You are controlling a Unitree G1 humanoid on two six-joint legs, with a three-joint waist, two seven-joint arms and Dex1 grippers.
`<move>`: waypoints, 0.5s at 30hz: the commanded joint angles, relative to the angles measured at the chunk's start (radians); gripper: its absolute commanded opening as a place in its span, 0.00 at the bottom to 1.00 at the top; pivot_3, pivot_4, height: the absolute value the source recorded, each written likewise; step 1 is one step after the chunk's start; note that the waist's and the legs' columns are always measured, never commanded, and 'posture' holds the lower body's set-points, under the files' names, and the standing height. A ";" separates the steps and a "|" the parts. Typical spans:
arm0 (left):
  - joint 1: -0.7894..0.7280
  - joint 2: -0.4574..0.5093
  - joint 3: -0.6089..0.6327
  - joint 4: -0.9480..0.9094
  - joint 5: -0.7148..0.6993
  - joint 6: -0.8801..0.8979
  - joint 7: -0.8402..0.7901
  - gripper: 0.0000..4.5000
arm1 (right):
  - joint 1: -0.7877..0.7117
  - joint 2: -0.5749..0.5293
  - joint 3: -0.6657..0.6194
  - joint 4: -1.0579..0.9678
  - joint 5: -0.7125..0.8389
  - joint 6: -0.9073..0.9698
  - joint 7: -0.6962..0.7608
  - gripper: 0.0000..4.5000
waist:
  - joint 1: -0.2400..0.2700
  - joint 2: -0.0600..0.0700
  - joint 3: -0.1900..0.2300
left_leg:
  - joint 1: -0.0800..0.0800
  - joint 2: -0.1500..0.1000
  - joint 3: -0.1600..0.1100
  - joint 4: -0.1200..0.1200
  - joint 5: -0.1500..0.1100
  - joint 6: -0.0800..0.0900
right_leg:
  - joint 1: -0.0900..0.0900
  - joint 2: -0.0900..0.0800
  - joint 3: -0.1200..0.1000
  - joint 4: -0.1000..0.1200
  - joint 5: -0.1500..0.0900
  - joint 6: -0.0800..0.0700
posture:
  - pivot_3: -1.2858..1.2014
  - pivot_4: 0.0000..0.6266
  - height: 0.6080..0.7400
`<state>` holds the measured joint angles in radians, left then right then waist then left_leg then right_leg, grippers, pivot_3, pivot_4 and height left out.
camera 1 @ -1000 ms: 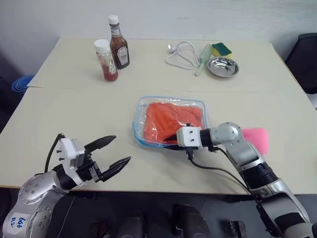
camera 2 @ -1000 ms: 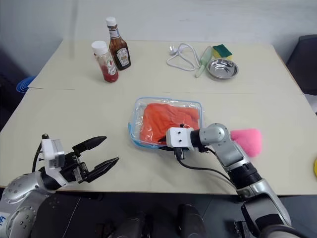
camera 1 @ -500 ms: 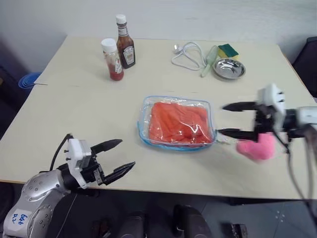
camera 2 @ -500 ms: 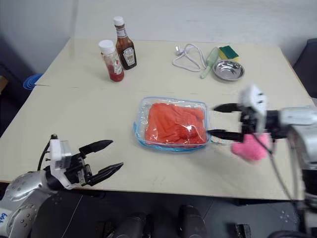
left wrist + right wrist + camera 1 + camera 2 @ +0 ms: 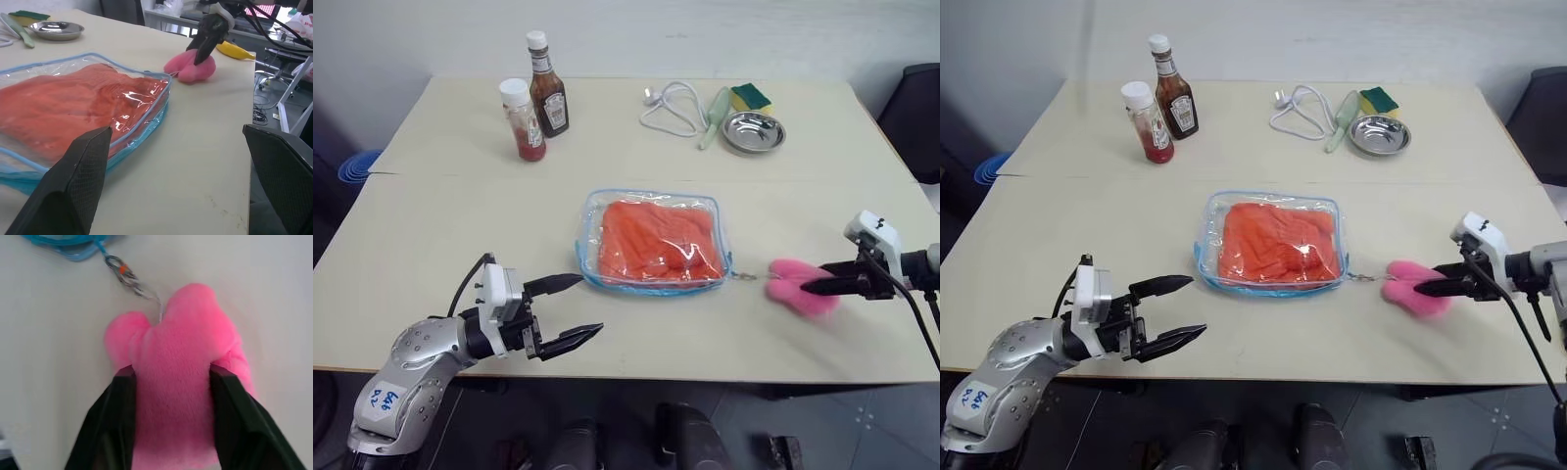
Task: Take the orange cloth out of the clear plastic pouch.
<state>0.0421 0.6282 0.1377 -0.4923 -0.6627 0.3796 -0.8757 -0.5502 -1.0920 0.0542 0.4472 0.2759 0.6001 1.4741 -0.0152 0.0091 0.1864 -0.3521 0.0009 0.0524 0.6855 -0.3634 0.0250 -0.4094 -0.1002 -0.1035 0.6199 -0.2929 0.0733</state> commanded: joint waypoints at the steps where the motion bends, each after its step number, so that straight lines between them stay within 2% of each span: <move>1: 0.011 0.001 0.018 -0.013 -0.006 -0.016 -0.008 1.00 | 0.086 -0.080 -0.094 -0.201 0.129 0.117 0.094 0.20 | 0.014 0.002 0.001 | 0.000 0.000 0.000 0.000 0.000 0.000 | 0.000 0.000 0.000 0.000 0.000 0.000 | 0.52 0.24 1.00; 4: 0.026 -0.002 0.017 -0.017 -0.004 -0.021 -0.009 1.00 | 0.180 -0.068 -0.177 -0.382 0.229 0.187 0.053 0.02 | 0.018 0.002 0.001 | 0.000 0.000 -0.001 0.000 0.000 0.000 | 0.000 0.000 0.000 0.000 0.000 0.000 | 0.52 0.24 1.00; 5: 0.029 -0.003 0.017 -0.018 -0.004 -0.021 -0.008 1.00 | 0.203 -0.064 -0.197 -0.427 0.256 0.208 0.043 0.00 | 0.020 0.002 0.001 | 0.000 0.000 -0.001 0.001 0.000 0.000 | 0.000 0.000 0.000 -0.002 0.000 0.000 | 0.52 0.24 1.00; 10: 0.040 -0.020 -0.015 -0.013 0.007 -0.032 -0.010 1.00 | 0.326 0.098 -0.244 -0.667 0.367 0.245 -0.110 0.00 | 0.022 0.000 0.001 | 0.000 0.000 -0.001 0.001 -0.001 -0.001 | 0.000 0.000 0.000 -0.002 0.000 0.000 | 0.52 0.24 1.00; 15: 0.006 -0.037 -0.050 0.022 0.029 -0.044 -0.016 1.00 | 0.409 0.261 -0.149 -0.714 0.279 0.071 -0.230 0.00 | 0.037 0.000 0.001 | 0.000 -0.001 -0.001 0.001 -0.001 -0.001 | 0.000 0.000 0.000 -0.002 0.000 0.000 | 0.52 0.24 1.00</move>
<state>0.0601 0.5955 0.0904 -0.4676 -0.6396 0.3568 -0.8832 -0.1414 -0.8623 -0.1044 -0.2337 0.5637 0.7227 1.2855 0.0222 0.0095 0.1872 -0.3521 -0.0003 0.0514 0.6860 -0.3643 0.0243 -0.4093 -0.1003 -0.1036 0.6183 -0.2928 0.0736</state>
